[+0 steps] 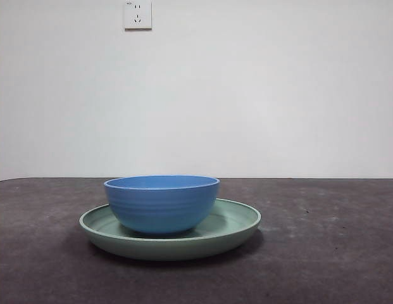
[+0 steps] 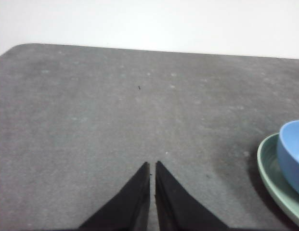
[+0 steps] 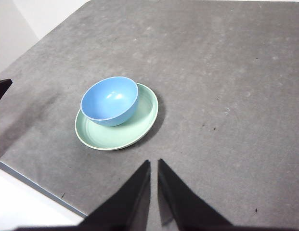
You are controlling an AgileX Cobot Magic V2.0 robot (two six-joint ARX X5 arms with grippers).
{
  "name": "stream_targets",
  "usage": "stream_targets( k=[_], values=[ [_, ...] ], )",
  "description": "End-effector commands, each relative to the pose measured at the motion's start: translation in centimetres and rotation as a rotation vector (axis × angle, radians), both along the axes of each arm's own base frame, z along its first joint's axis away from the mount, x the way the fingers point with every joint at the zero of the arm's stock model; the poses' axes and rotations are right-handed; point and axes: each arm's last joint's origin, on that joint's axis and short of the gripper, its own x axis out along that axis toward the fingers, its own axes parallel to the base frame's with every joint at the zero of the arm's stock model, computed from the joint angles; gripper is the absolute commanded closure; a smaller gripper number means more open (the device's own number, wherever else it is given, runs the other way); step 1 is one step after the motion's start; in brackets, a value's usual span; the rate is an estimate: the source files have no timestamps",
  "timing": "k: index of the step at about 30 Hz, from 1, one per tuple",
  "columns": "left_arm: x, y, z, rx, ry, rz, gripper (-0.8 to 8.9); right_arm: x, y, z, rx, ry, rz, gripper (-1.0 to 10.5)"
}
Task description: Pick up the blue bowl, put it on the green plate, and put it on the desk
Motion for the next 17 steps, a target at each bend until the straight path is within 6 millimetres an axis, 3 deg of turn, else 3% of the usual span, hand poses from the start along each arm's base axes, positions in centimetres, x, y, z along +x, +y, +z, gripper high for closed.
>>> stream_targets(
  k=[1, 17],
  values=[
    [0.08, 0.05, -0.77, 0.017, 0.025, 0.017, 7.94, -0.08, -0.03, 0.41, -0.001, -0.024, 0.01, 9.3],
    [0.1, 0.21, -0.77, 0.049, 0.022, 0.069, 7.94, -0.08, -0.03, 0.41, -0.001, -0.024, 0.01, 9.3]
  ],
)
